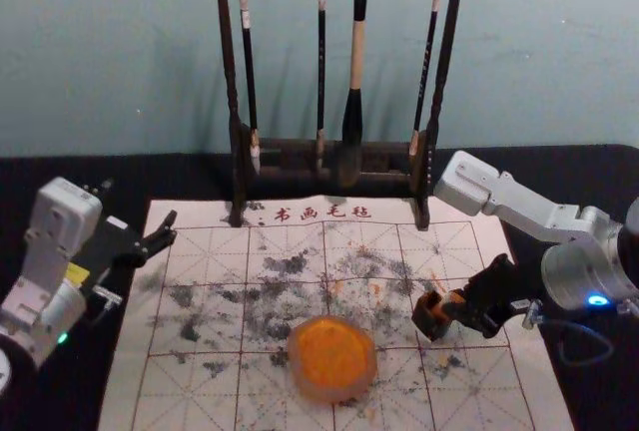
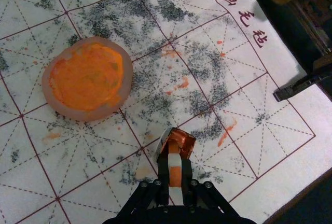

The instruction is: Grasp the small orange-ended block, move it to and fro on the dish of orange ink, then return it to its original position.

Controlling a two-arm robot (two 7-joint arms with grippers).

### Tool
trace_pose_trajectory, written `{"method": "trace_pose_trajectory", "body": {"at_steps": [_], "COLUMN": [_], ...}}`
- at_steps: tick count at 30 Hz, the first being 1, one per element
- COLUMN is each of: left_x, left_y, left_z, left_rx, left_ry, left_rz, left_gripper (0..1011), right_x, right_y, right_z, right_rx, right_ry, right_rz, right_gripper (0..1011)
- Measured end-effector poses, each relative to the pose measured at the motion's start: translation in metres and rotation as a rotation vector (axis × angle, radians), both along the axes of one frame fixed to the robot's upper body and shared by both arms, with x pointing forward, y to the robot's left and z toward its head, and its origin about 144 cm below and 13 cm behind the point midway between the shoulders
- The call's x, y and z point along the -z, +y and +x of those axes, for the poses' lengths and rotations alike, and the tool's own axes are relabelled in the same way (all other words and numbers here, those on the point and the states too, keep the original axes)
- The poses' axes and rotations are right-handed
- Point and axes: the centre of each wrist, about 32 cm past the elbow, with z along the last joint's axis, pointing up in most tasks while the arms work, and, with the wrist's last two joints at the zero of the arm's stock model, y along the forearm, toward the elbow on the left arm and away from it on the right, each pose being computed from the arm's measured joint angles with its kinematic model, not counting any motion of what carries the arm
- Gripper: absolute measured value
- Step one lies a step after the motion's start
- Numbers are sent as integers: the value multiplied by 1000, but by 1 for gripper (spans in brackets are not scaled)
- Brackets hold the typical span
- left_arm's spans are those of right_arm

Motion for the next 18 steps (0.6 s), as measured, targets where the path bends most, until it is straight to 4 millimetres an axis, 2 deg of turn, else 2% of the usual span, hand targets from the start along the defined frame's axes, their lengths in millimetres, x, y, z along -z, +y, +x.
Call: {"method": "trace_pose_trajectory", "body": {"at_steps": [18], "left_x": [0], "left_y": [0], "left_z": [0], "left_rx": [0], "left_ry": [0], "left_rz": [0], "left_gripper": [1001], "right_x": [0], "right_y": [0], "right_z": [0], "right_rx": [0], "right_ry": [0], "right_rz": [-1], "right_gripper": [100]}}
